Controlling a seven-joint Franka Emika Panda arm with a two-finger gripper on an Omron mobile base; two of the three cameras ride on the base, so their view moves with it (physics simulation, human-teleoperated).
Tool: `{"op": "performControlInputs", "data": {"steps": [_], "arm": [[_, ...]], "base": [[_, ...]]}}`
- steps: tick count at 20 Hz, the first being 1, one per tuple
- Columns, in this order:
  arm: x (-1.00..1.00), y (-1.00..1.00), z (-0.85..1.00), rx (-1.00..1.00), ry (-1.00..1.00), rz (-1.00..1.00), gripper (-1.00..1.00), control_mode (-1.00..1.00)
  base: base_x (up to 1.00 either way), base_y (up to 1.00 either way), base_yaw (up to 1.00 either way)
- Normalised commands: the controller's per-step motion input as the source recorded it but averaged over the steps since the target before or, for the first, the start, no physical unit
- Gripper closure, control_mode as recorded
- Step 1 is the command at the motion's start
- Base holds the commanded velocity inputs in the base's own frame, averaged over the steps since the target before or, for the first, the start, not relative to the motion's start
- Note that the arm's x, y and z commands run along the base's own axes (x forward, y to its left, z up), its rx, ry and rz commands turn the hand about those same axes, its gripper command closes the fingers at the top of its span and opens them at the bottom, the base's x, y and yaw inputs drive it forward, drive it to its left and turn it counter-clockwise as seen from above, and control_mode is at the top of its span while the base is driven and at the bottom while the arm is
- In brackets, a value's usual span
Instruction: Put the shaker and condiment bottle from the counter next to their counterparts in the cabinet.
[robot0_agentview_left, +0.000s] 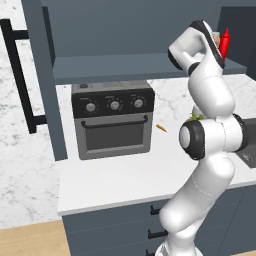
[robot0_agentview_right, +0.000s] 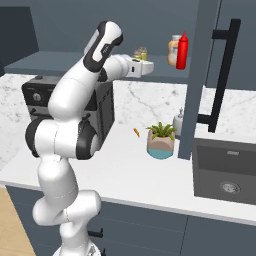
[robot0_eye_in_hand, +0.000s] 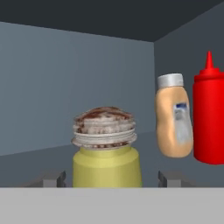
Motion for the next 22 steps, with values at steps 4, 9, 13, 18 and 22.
{"op": "performControlInputs", "data": {"steps": [4,9,13,18,22], "arm": [[-0.07,0.00,0.00,0.02,-0.03,0.00,-1.00,-1.00],[-0.19,0.00,0.00,0.01,0.00,0.00,-1.00,-1.00],[-0.40,0.04,0.00,0.00,0.00,0.00,-1.00,-1.00],[-0.57,0.35,0.00,0.00,0.00,0.02,-1.00,-1.00],[-0.72,0.64,-0.02,0.00,-0.01,0.12,-1.00,-1.00]], "base": [[0.00,0.00,0.00],[0.00,0.00,0.00],[0.00,0.00,0.00],[0.00,0.00,0.00],[0.00,0.00,0.00]]}}
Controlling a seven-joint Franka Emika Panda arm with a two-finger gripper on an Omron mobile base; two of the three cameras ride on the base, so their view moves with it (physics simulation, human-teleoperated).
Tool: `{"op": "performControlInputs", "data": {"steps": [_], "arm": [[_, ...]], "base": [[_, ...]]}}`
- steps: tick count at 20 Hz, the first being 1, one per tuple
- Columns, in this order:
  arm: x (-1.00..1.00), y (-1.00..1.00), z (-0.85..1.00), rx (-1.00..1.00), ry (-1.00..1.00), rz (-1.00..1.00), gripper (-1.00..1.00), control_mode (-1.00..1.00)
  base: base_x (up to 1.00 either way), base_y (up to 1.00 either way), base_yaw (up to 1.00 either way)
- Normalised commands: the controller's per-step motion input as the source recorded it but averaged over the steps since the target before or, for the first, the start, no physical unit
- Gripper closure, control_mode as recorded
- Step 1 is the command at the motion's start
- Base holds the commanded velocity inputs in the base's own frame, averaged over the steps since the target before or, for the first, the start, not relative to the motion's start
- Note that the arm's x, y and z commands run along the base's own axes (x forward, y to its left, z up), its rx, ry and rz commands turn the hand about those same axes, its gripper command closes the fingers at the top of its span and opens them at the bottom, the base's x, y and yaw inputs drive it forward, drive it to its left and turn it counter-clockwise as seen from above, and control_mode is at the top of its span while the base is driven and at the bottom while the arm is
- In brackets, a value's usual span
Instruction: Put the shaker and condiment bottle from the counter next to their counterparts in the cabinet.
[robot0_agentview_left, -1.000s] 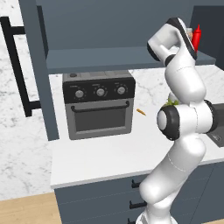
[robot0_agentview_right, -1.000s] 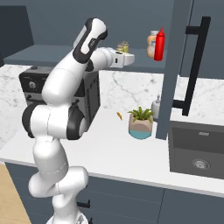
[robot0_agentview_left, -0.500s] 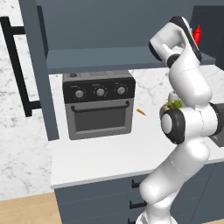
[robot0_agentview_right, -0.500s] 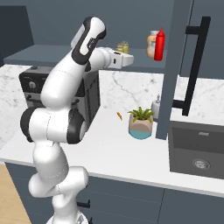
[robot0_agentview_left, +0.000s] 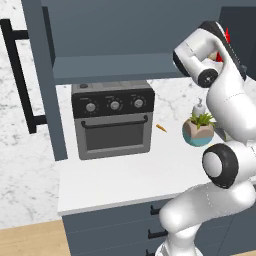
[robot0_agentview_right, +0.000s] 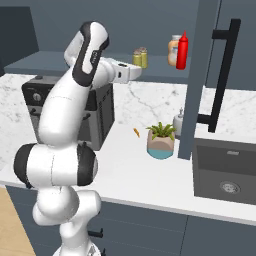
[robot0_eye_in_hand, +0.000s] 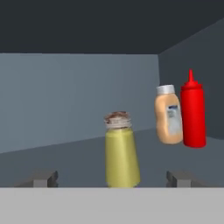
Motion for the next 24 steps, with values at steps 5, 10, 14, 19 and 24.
{"op": "performControlInputs", "data": {"steps": [5,10,14,19,24], "arm": [[-0.95,0.67,-0.12,-0.02,-0.06,0.11,-1.00,-1.00],[-1.00,0.58,-0.15,-0.03,-0.09,0.05,-1.00,-1.00],[-1.00,0.53,-0.19,-0.02,-0.07,0.02,-1.00,-1.00],[-1.00,0.52,-0.25,-0.01,-0.08,0.01,-1.00,-1.00],[-1.00,0.60,-0.38,-0.04,-0.06,0.01,-1.00,-1.00]], "base": [[0.00,0.00,0.00],[0.00,0.00,0.00],[0.00,0.00,0.00],[0.00,0.00,0.00],[0.00,0.00,0.00]]}}
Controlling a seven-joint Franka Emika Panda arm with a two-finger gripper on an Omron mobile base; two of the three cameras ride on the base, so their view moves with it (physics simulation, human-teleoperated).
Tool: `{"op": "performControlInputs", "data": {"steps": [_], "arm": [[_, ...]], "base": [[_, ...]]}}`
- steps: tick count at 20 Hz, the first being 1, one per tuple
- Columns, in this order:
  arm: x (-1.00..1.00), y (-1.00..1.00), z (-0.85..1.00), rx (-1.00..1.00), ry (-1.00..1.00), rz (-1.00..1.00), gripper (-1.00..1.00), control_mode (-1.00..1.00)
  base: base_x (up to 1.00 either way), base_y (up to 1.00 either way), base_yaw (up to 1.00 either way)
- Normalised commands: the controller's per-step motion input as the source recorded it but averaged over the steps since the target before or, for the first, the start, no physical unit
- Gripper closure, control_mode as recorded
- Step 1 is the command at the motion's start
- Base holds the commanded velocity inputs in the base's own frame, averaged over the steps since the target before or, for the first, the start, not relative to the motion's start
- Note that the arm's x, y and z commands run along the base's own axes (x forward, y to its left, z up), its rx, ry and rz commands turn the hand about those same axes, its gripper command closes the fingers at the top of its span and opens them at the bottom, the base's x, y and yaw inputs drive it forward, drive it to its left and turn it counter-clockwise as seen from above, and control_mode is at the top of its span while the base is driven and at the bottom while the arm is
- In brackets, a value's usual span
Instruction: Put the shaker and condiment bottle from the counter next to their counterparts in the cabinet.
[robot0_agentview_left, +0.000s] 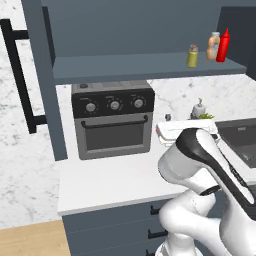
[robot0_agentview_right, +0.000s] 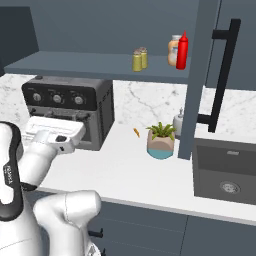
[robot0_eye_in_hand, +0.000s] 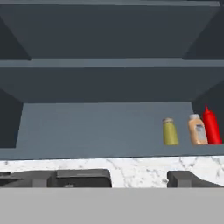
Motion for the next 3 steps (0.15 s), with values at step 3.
{"op": "performControlInputs", "data": {"steps": [3], "arm": [[-0.65,0.55,-0.22,-0.04,-0.01,0.02,-1.00,-1.00]], "base": [[0.00,0.00,0.00]]}}
